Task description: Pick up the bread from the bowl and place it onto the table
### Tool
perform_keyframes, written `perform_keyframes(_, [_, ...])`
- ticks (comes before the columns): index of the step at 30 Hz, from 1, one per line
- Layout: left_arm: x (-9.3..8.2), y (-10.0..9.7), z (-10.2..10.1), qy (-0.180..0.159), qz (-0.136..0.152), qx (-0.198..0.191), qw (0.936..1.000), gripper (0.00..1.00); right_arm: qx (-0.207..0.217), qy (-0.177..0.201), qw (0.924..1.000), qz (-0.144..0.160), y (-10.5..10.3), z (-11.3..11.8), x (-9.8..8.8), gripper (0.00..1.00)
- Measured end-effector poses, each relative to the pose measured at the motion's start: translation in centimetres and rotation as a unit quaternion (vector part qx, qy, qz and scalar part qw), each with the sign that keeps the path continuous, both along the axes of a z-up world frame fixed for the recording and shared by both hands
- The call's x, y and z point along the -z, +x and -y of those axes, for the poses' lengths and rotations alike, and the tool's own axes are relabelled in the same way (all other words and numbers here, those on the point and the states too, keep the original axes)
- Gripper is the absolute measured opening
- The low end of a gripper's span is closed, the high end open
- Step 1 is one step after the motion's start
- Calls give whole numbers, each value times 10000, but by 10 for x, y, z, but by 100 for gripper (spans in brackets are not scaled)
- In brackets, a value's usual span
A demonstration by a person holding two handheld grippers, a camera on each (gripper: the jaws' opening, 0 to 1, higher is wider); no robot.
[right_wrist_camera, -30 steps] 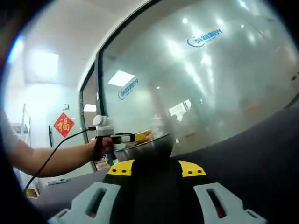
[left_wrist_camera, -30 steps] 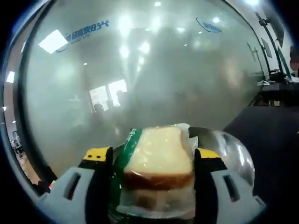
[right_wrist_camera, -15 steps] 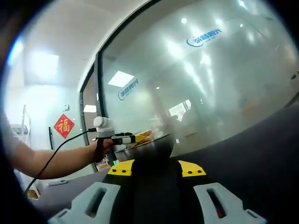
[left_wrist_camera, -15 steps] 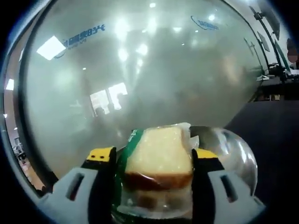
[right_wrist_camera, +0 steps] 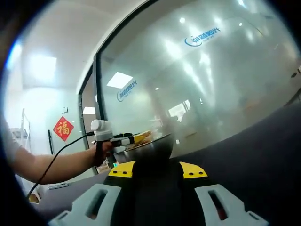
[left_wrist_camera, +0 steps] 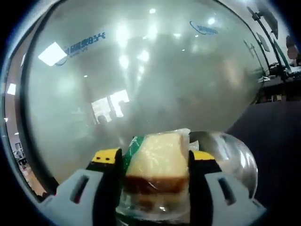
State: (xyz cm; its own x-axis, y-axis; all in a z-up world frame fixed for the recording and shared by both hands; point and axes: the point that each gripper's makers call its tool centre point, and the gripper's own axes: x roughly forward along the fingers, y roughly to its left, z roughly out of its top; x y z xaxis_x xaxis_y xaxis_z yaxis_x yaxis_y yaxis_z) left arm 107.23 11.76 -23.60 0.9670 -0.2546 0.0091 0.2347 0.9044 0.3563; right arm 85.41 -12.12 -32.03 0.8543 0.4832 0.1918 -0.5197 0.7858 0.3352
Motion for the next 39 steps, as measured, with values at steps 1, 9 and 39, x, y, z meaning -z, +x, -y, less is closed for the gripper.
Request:
perform_keyframes(1, [-1, 0, 0, 2, 15, -3, 10000, 49, 1, 8, 10000, -3, 0, 0, 0, 30])
perform_keyframes(9, [-6, -3, 3, -345, -2, 221, 9992, 59, 3, 45, 10000, -21, 2, 1, 0, 30])
perform_keyframes(39, [21, 17, 1, 475, -1687, 201, 9843, 58, 21, 277, 9996, -103, 4, 6, 0, 30])
